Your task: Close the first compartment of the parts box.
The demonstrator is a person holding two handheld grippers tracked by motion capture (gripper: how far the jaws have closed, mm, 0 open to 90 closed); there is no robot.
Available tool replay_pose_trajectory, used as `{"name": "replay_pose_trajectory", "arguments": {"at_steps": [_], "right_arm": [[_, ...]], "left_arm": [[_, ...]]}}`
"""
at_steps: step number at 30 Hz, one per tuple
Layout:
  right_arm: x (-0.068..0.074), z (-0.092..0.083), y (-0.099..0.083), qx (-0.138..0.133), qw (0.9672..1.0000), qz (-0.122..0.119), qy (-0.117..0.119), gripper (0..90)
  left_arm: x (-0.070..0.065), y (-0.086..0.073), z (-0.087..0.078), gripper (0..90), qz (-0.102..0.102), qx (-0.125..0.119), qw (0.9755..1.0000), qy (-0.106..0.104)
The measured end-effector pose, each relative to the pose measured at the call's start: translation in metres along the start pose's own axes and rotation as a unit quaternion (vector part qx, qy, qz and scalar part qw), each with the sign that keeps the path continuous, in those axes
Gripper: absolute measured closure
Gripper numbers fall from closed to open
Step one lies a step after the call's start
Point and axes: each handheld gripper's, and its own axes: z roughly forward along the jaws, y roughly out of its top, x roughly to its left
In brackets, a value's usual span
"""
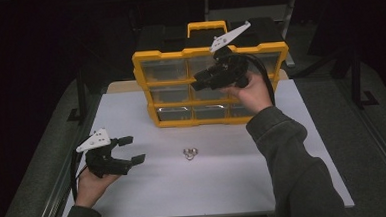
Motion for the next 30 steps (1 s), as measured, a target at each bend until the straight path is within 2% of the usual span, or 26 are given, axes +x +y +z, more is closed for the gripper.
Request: {"name": "replay_pose_trajectory", "arguments": {"at_steps": [4, 14, 22, 30], "right_arm": [[0.001, -0.007, -0.011, -0.003, 1.0, 0.003, 0.0, 54.5], [0.011, -0.016, -0.027, -0.017, 0.9998, 0.005, -0.005, 52.7], [0.01, -0.015, -0.046, -0.007, 0.9997, 0.024, -0.006, 47.8], [0.01, -0.022, -0.07, -0.003, 0.9989, 0.043, -0.017, 42.9]], "left_arm": [[0.0, 0.0, -0.001, 17.4, -0.009, -0.001, 1.0, 0.0], [0.0, 0.0, -0.002, 17.4, 0.0, 0.008, 1.0, 0.002], [-0.001, 0.002, -0.003, 19.5, -0.002, 0.004, 1.0, 0.002], [-0.002, 0.008, -0.002, 19.5, -0.001, 0.008, 0.9999, -0.009]]}}
